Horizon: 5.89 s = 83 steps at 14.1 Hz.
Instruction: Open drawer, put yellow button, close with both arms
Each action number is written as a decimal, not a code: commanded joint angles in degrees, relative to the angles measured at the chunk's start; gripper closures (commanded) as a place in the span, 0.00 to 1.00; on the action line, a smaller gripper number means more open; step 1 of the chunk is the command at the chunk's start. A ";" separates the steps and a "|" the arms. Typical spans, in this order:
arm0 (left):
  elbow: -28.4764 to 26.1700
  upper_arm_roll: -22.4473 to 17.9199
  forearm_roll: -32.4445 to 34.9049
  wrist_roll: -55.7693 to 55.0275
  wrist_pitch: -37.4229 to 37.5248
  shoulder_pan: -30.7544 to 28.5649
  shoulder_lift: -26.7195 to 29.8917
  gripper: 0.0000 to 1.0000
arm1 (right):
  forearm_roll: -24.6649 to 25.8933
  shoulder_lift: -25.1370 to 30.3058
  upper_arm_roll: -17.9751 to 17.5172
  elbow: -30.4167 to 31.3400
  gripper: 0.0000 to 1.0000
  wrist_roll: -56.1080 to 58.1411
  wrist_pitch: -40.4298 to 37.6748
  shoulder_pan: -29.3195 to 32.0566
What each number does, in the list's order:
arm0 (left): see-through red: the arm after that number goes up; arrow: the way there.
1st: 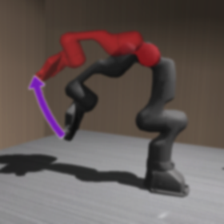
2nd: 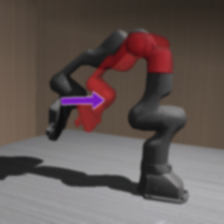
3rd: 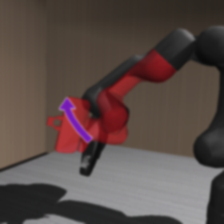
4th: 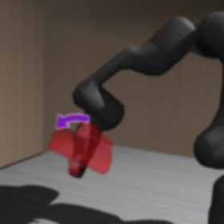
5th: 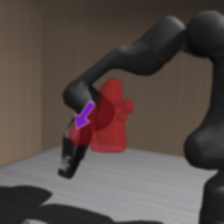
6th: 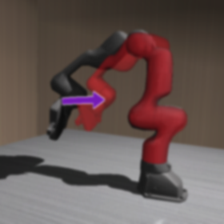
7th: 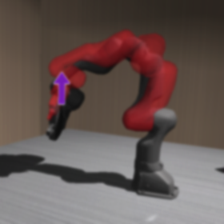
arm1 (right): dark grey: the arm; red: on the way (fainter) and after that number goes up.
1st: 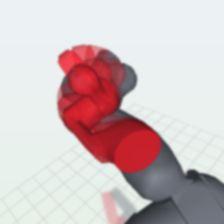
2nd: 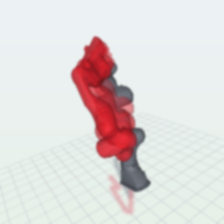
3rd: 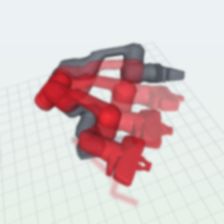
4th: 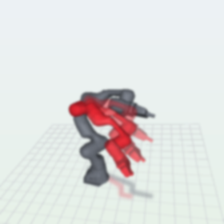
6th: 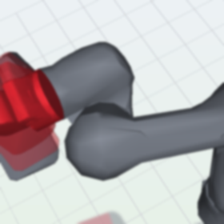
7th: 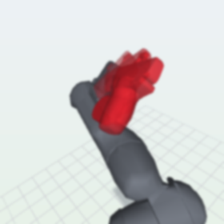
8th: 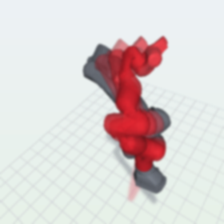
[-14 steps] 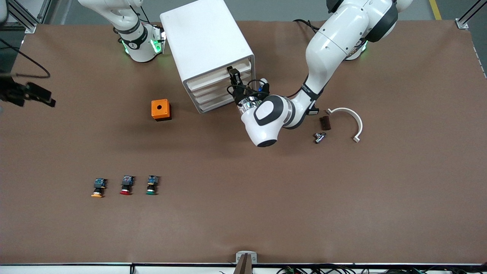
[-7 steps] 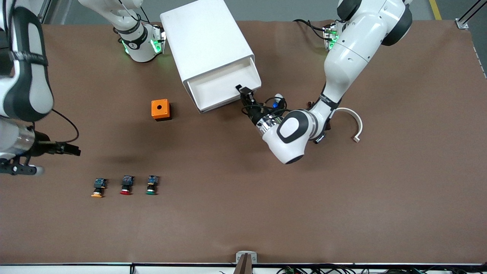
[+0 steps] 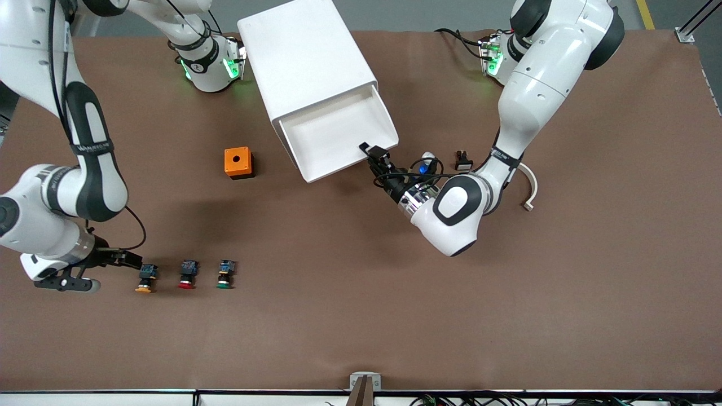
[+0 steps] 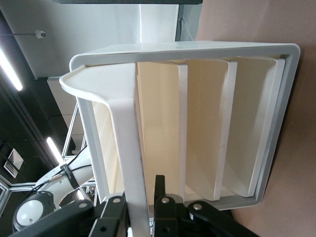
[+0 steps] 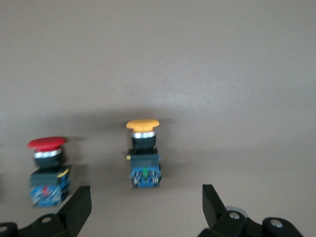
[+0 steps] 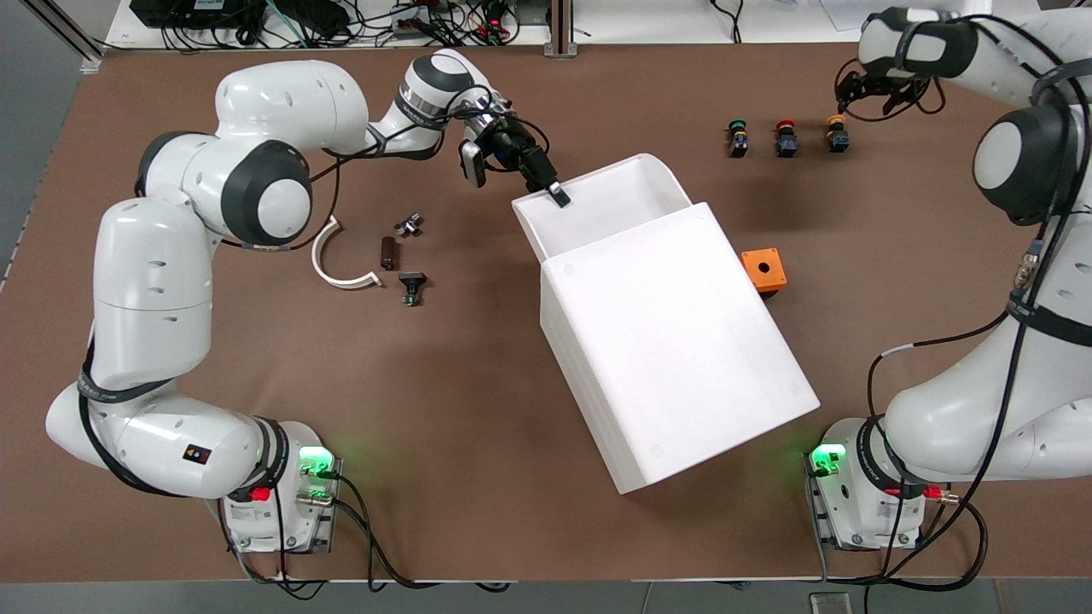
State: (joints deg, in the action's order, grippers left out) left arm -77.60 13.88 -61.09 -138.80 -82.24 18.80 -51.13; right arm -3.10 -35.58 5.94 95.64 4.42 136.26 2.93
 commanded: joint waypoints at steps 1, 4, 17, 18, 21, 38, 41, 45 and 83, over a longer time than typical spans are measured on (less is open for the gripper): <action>0.44 -0.17 -0.26 1.51 -1.43 -0.25 -0.12 0.49 | -3.74 -4.23 -0.76 -1.25 0.01 0.14 4.69 0.50; 1.40 -0.08 -0.44 5.28 -1.43 -0.25 0.24 0.00 | -4.29 -5.64 -0.76 -1.34 0.01 0.23 5.33 0.06; 11.24 -5.97 3.49 47.26 5.16 -0.17 4.09 0.00 | -4.28 -6.88 -0.76 -2.74 0.99 -0.29 0.43 -0.29; 11.25 -5.97 7.26 52.70 4.64 0.01 5.76 0.00 | -4.29 -4.87 -0.84 -2.83 0.99 -1.08 -2.73 -0.64; 10.99 -5.80 18.08 63.98 -1.32 0.97 11.64 0.00 | -4.29 4.34 -0.85 -2.48 1.00 -10.98 -16.34 -2.66; 9.40 -4.74 60.73 65.41 -27.80 13.27 15.18 0.00 | -3.94 30.14 -0.84 7.89 1.00 -96.24 -26.41 -47.39; 8.61 -4.74 60.82 65.42 -27.80 14.33 14.92 0.00 | -3.49 25.92 -0.76 7.89 1.00 -104.15 -21.50 -51.79; 8.08 -4.74 60.82 65.77 -27.71 14.78 14.92 0.00 | -2.71 22.93 -0.76 7.72 1.00 -110.84 -20.07 -55.92; 2.46 -4.22 60.65 63.75 -27.18 21.01 15.62 0.00 | -1.91 23.35 -0.23 -11.79 0.00 -20.20 -46.70 -16.93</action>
State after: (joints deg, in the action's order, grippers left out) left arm -73.77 9.87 -1.49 -73.88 -109.06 38.46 -36.87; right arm -5.44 -13.83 7.03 83.69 -25.50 90.77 -18.37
